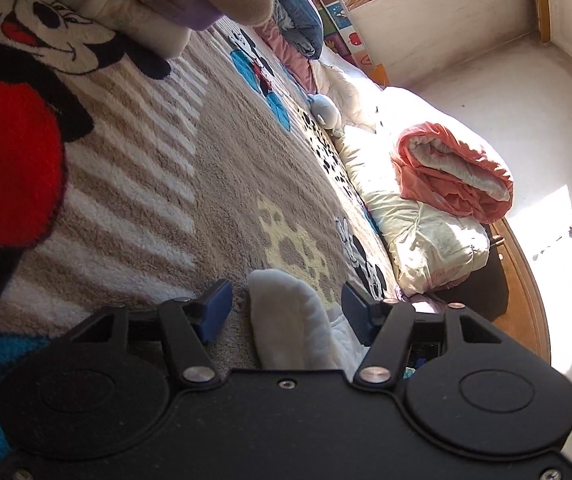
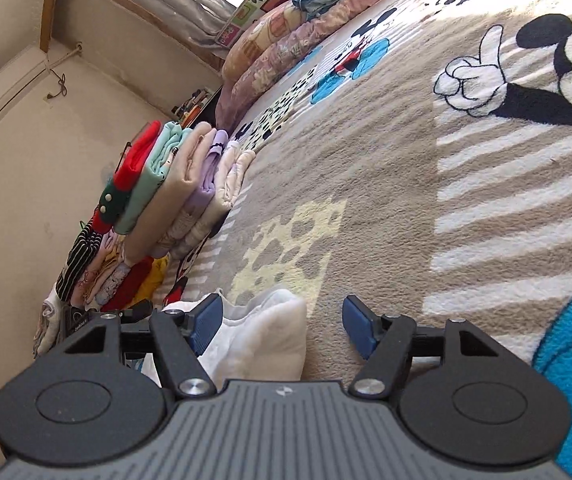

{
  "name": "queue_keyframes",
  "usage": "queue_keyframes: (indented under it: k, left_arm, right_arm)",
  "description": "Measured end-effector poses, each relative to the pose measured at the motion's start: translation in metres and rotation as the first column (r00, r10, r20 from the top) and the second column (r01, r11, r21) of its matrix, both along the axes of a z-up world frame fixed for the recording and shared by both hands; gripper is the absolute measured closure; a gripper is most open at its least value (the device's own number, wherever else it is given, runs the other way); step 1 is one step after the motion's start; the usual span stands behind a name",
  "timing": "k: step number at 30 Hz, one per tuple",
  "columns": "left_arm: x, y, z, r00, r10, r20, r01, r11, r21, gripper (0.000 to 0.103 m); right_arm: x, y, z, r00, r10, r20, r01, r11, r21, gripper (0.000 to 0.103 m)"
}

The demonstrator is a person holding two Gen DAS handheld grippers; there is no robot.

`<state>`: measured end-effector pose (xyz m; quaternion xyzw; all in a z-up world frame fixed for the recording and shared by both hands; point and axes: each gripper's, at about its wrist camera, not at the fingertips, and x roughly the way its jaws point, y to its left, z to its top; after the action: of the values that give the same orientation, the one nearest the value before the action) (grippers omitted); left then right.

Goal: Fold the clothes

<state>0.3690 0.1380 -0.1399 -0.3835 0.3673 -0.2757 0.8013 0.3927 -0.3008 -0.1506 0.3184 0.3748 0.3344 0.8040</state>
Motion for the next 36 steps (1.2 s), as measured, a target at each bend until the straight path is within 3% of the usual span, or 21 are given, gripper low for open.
queue_keyframes:
  k: [3, 8, 10, 13, 18, 22, 26, 33, 36]
  left_arm:
    - [0.004, -0.009, -0.003, 1.0, -0.024, 0.005, 0.024, 0.999, 0.033, 0.063]
    - [0.001, -0.018, -0.002, 0.999, -0.036, 0.017, 0.035, 0.995, 0.089, 0.078]
    - [-0.003, -0.021, 0.002, 0.998, -0.042, 0.048, 0.036, 0.994, 0.107, 0.084]
    - [-0.009, -0.025, 0.01, 0.993, -0.053, 0.103, 0.039, 0.991, 0.128, 0.086]
    - [-0.026, -0.028, 0.027, 0.974, -0.071, 0.217, 0.044, 0.991, 0.129, 0.086]
    - [-0.046, -0.026, 0.044, 0.942, -0.094, 0.321, 0.061, 0.992, 0.111, 0.086]
    - [-0.073, -0.026, 0.064, 0.895, -0.135, 0.426, 0.092, 0.988, 0.12, 0.086]
    - [-0.131, -0.027, 0.078, 0.827, -0.219, 0.517, 0.138, 0.972, 0.19, 0.086]
    - [-0.161, -0.033, 0.084, 0.797, -0.278, 0.536, 0.149, 0.951, 0.272, 0.084]
  right_arm:
    - [0.006, 0.006, -0.009, 1.0, 0.016, -0.008, -0.016, 1.0, -0.001, 0.055]
    - [0.004, 0.008, -0.009, 0.999, 0.039, 0.001, -0.039, 0.999, 0.018, 0.067]
    - [0.002, 0.011, -0.006, 0.999, 0.048, 0.018, -0.048, 0.999, 0.006, 0.078]
    - [-0.004, 0.012, 0.002, 0.997, 0.046, 0.066, -0.046, 0.999, -0.003, 0.084]
    - [-0.021, 0.009, 0.025, 0.987, 0.029, 0.156, -0.031, 0.999, 0.011, 0.085]
    - [-0.044, 0.01, 0.053, 0.967, 0.044, 0.25, -0.047, 0.999, 0.007, 0.085]
    - [-0.077, 0.01, 0.082, 0.938, 0.068, 0.34, -0.06, 0.998, -0.036, 0.085]
    - [-0.144, 0.016, 0.112, 0.883, 0.143, 0.448, -0.075, 0.983, -0.165, 0.085]
    - [-0.174, 0.017, 0.117, 0.867, 0.143, 0.476, -0.055, 0.979, -0.194, 0.086]
